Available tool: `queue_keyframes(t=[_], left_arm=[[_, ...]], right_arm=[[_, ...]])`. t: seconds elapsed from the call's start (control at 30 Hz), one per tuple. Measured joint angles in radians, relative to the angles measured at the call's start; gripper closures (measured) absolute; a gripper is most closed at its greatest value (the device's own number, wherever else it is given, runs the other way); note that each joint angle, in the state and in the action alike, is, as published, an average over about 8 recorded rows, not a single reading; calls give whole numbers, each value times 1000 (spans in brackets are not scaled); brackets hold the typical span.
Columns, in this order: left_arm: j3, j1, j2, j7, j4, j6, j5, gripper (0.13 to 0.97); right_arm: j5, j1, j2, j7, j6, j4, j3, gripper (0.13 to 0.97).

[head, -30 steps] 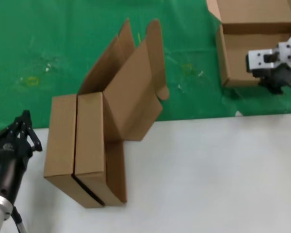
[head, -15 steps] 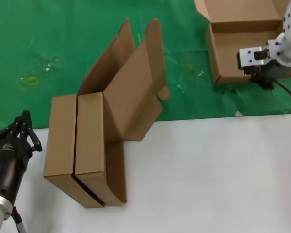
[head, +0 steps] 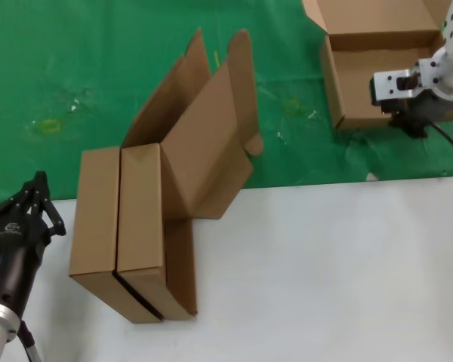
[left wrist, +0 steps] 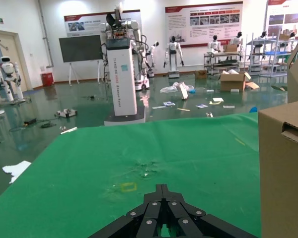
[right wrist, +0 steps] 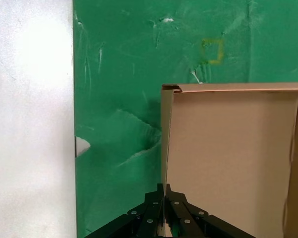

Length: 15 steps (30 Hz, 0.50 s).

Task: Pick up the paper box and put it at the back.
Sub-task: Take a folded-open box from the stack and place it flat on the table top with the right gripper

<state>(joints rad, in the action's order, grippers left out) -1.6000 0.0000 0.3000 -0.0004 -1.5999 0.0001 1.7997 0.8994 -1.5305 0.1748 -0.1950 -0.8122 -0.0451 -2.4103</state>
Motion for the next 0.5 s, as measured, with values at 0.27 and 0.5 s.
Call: queue_keyframes(t=[0.27, 0.5], left_arm=[[0, 0, 0, 0, 0, 0, 0, 953], [0, 0, 0, 0, 0, 0, 0, 953]], right_arm=[[-1, 5, 8, 21, -23, -20, -10, 947], [-2, 6, 8, 23, -25, -22, -11, 935]])
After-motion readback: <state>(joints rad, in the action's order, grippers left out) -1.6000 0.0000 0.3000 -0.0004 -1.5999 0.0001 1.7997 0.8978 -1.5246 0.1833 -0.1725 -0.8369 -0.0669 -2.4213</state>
